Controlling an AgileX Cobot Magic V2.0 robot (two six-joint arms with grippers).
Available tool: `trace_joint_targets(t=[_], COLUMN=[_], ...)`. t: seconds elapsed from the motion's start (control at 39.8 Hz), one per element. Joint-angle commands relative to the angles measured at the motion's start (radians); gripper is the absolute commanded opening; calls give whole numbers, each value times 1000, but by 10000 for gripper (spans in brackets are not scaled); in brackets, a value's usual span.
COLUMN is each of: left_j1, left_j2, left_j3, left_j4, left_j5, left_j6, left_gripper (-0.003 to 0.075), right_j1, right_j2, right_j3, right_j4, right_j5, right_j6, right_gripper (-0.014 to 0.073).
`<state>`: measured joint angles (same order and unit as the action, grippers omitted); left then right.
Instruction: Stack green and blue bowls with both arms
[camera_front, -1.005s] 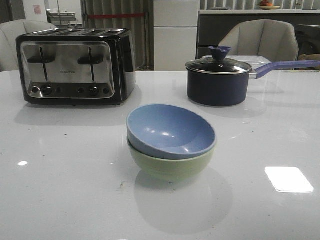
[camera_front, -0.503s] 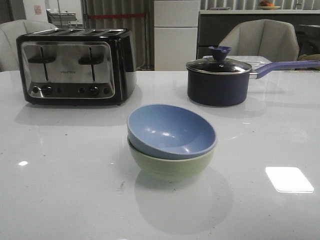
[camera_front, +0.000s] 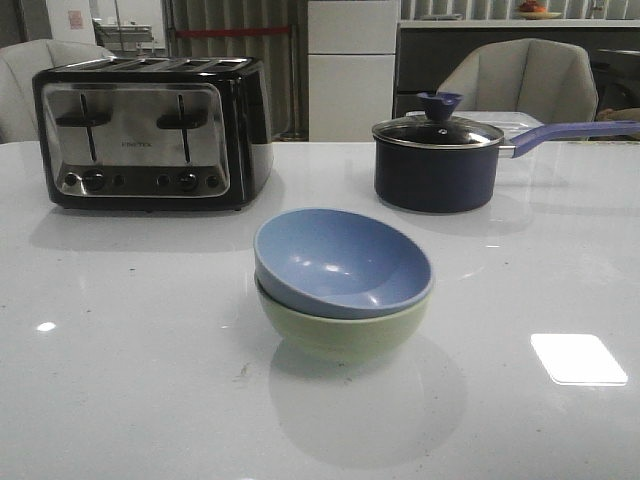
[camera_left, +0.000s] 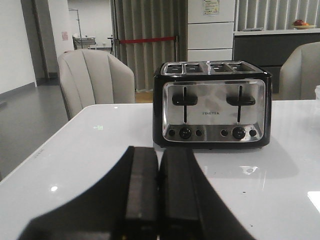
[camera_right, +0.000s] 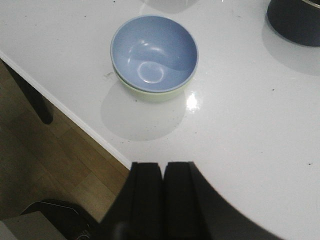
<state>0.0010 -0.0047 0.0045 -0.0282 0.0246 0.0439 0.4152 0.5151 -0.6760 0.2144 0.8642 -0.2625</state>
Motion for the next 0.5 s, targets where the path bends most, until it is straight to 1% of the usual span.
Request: trace_joint_targets(t=[0.0,0.08,0.15,0.3,0.48], left_j1=[-7,-7,-7,-7,-7], left_j2=[-17,-17,-17,-17,-17], left_j3=[6,6,6,6,6], left_j4=[-1,-1,-1,-1,-1], left_j5=[-86,-86,-86,-86,-86], left_j6=[-9,-9,-9,-9,-9], left_gripper=[98,98,99,98,98], right_j1=[-1,-9,-58,-212,-358], right_j2=[4,-20,-59,-181,-346], right_j3=[-27,-20,11,156,371], right_j4=[4,-16,-27,-27,-14], right_j5=[-63,-78,-124,-327,-536], right_j6=[-5,-5,-5,-5,-5], right_gripper=[28,28,28,28,28])
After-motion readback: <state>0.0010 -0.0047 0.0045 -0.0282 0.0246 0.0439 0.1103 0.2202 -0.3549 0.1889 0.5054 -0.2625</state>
